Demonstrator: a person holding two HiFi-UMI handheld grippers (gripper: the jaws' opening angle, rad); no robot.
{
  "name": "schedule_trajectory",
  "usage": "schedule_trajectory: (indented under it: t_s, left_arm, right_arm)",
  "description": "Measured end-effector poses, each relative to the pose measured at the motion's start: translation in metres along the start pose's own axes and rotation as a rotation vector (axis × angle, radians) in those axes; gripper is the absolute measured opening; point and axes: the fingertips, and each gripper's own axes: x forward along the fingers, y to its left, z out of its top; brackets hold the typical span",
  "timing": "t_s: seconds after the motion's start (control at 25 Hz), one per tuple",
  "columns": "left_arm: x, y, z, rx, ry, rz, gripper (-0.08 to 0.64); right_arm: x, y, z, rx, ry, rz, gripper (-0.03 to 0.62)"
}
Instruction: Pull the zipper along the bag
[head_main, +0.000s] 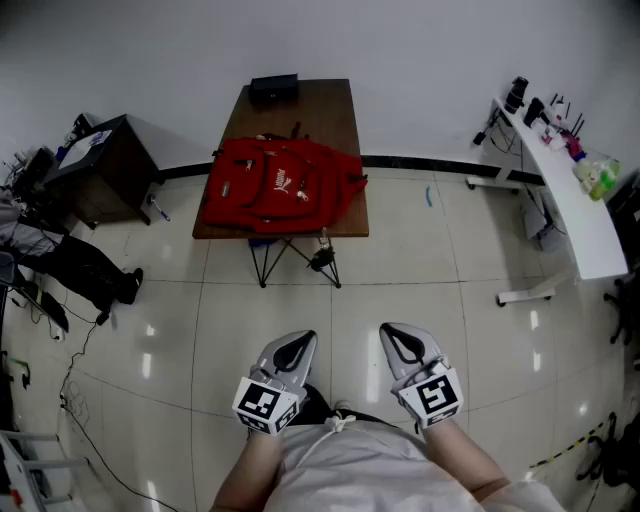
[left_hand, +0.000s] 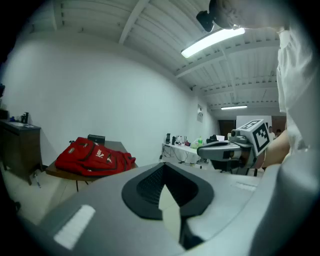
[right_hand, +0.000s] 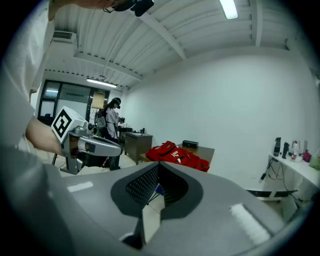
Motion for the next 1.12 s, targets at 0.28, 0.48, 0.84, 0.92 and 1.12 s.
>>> schedule_trajectory:
  t_s: [0.28, 0.48, 0.84, 0.92, 1.12]
  left_arm:
    - [0.041, 0.052, -0.019, -0.027, 0.05, 0.014, 0.006]
    - [0.089, 0.113, -0.012, -0.038, 0.073, 0.014, 0.006]
    - [0.17, 0.218, 0.021, -0.035, 0.091, -0.022, 0.006]
    - [0.184, 0.231, 0.019, -0.043, 0.111, -0.027, 0.006]
    - [0.215, 0.235, -0.014, -0.12, 0.192, -0.053, 0.006]
  right_arm:
    - [0.058, -0.028, -0.015, 0.094, 0.028, 0.01, 0.006]
    - [0.119, -0.065, -0.018, 0.201, 0.069, -0.006, 0.006]
    - [0.238, -0.143, 0.009, 0.135, 0.104, -0.042, 0.006]
    - [0.259, -0.152, 0.007, 0.133, 0.136, -0.033, 0.006]
    - [0.297, -0.159, -0.019, 0.116, 0.236, 0.054, 0.006]
